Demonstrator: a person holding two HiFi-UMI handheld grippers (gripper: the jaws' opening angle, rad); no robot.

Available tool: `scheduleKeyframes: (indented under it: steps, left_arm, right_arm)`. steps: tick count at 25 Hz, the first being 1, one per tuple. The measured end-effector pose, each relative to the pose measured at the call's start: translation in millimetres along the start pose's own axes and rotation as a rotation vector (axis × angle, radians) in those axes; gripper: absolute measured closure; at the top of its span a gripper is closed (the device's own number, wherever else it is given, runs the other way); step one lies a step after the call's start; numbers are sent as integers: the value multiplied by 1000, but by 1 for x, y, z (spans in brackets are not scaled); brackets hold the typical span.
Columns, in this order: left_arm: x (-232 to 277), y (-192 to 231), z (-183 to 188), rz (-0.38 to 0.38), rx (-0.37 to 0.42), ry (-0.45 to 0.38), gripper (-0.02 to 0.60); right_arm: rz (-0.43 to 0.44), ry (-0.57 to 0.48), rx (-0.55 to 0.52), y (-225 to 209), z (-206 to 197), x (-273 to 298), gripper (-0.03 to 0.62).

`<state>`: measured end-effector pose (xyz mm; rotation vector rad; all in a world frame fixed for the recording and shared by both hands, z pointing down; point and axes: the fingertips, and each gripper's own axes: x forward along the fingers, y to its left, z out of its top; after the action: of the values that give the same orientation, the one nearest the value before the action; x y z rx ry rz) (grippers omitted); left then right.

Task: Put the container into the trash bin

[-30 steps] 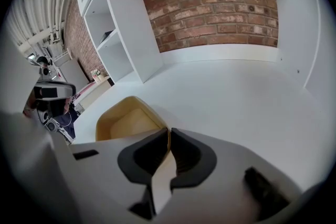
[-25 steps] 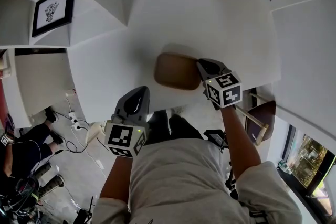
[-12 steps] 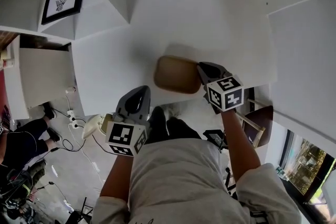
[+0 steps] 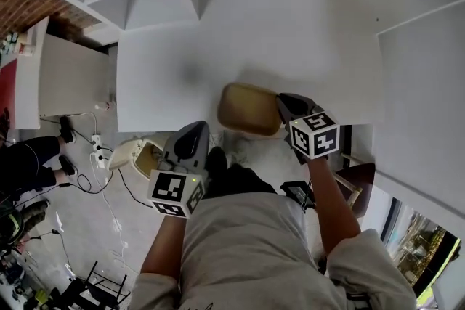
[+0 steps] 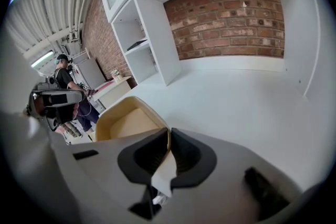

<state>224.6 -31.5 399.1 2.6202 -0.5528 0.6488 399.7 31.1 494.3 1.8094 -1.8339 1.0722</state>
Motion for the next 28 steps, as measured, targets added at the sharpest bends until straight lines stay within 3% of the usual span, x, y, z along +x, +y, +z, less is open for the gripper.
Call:
scheduleKeyframes:
  steps: [15, 28]
  left_arm:
    - [-110, 40, -48, 264, -119, -70, 566]
    - [-251, 108, -102, 538, -270, -149, 566]
  right_arm:
    - [173, 43, -163, 93, -2, 29, 554]
    - [386, 104, -377, 261, 6, 81, 554]
